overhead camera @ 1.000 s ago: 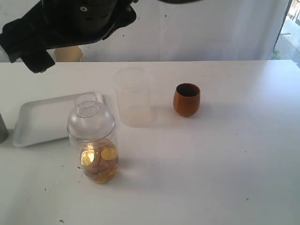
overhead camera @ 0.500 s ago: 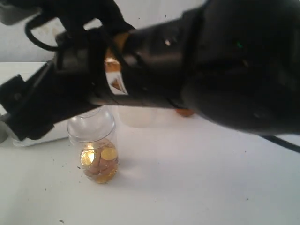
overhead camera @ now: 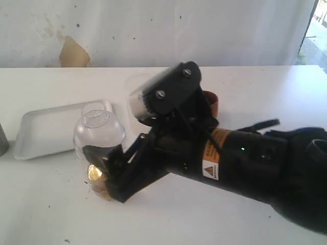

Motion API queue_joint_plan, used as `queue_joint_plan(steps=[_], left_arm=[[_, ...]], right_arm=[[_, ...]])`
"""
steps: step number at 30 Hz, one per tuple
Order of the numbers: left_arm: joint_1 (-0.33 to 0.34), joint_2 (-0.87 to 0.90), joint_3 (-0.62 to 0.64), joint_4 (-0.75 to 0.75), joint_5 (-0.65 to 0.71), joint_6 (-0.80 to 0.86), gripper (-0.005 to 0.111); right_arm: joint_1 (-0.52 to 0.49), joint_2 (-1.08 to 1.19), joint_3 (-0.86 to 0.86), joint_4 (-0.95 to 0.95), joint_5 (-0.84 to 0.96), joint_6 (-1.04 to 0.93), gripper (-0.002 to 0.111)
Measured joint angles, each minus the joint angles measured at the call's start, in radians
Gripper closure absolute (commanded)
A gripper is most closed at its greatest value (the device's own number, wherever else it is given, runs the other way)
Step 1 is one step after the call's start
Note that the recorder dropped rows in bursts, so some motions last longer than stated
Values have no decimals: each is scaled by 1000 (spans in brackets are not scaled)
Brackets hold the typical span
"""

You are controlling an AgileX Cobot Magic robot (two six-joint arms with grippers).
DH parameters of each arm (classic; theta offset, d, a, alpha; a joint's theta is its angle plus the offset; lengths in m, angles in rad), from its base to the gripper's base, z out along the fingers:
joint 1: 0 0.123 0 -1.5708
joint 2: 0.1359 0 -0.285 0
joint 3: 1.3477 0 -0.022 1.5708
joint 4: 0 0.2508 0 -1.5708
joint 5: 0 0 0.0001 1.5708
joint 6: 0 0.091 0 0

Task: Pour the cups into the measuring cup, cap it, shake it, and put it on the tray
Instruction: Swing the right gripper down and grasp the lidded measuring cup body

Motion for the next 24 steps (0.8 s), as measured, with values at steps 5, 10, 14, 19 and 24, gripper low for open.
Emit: queue_joint_plan(steps=[5,10,14,19,24], left_arm=[[0,0,0,0,0,0,107],[0,0,0,0,0,0,107],[0,0,0,0,0,0,107],[0,0,0,0,0,0,107],[0,0,0,0,0,0,107]], right_arm=[[-13,16,123,184,-213,-175,17],[-13,121,138,217,-282,-229,17],[-13,229,138,217,-352,-248,17],[-13,312,136,217,-478,-261,17],[-13,400,93,217,-542,-300,17]])
